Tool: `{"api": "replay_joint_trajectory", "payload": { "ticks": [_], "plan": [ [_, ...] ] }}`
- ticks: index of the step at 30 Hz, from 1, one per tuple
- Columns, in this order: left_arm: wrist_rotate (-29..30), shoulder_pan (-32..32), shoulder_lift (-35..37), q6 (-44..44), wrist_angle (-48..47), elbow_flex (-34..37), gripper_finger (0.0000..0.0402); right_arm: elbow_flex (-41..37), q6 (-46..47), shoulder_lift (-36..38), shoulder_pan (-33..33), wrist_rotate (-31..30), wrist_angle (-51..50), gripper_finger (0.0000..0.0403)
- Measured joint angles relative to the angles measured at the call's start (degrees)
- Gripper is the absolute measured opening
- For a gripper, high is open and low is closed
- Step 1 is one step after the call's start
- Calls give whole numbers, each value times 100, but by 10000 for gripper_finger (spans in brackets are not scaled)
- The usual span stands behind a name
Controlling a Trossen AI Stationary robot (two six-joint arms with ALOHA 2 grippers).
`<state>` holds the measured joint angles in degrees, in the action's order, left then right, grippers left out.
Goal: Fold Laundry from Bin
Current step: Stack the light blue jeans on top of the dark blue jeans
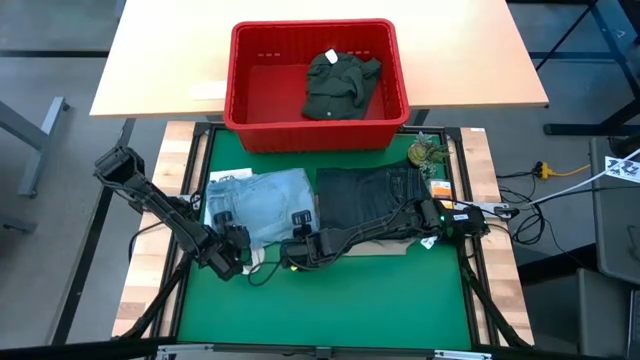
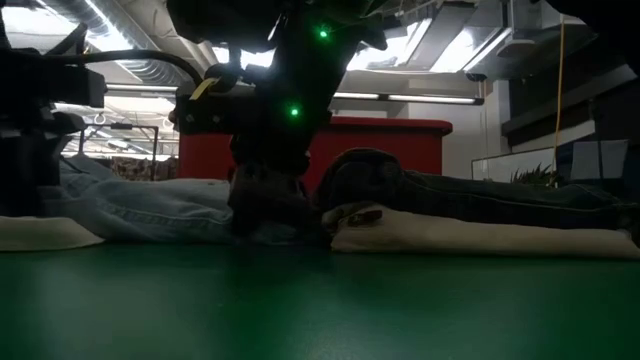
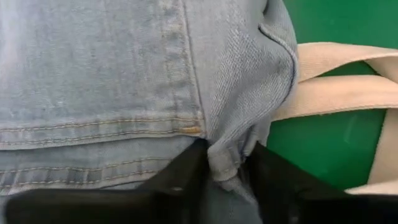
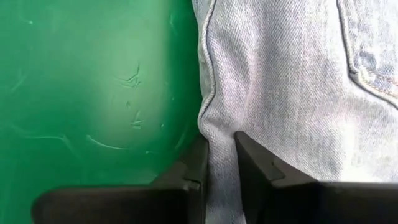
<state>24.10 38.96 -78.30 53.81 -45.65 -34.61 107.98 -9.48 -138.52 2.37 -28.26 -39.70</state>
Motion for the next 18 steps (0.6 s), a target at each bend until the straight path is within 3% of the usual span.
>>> {"api": "replay_joint_trajectory", "payload": {
  "ticks": [5,10,18],
  "plan": [
    [-45,0,-8,163,-79,-142,21,0,-234,33,-13,-72,-17,52],
    [-240,1,-26,180,-543,-617,17,234,-282,72,-4,34,-319,52],
    [-290,4,-26,178,-1730,-1606,14,1611,-284,46,-4,396,-1768,48]
  ]
}}
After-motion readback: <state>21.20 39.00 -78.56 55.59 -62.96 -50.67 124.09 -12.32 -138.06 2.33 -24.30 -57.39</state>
